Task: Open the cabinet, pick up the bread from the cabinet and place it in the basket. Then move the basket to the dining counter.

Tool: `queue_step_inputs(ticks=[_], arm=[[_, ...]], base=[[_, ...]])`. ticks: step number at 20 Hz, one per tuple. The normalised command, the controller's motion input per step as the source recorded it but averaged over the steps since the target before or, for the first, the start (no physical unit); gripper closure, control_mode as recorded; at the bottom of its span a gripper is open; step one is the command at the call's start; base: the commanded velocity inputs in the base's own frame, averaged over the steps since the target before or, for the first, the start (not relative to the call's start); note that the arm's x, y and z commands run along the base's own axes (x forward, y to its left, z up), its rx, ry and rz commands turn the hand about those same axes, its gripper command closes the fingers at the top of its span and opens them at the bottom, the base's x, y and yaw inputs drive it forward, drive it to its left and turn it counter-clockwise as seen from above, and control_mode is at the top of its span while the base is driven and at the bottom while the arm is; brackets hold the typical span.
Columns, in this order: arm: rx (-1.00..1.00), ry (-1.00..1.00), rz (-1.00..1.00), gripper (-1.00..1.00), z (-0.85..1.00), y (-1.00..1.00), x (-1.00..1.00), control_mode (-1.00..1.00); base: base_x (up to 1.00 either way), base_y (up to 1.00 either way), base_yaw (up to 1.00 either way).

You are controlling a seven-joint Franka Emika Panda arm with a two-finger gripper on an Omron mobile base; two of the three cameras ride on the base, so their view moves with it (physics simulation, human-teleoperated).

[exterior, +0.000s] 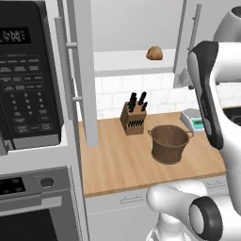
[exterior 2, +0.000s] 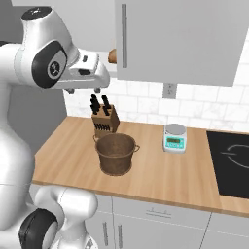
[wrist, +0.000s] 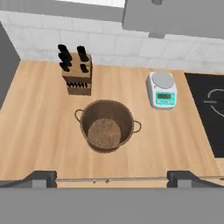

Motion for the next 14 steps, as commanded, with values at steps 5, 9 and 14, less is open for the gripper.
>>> queue_step_inputs(ticks=[5, 9, 14], arm=[[0.21, -0.38, -0.43, -1.00, 0.42, -0.31, 0.14, -1.00], [0.02, -0.39, -0.03, -1.00, 0.73, -0.38, 0.45, -1.00], [0.00, -0.28, 0.04, -1.00, 0.74, -0.14, 0.64, -1.00]], base=[[0.00, 0.00, 0.00], [0.00, 0.00, 0.00], [0.00, 0.00, 0.00]])
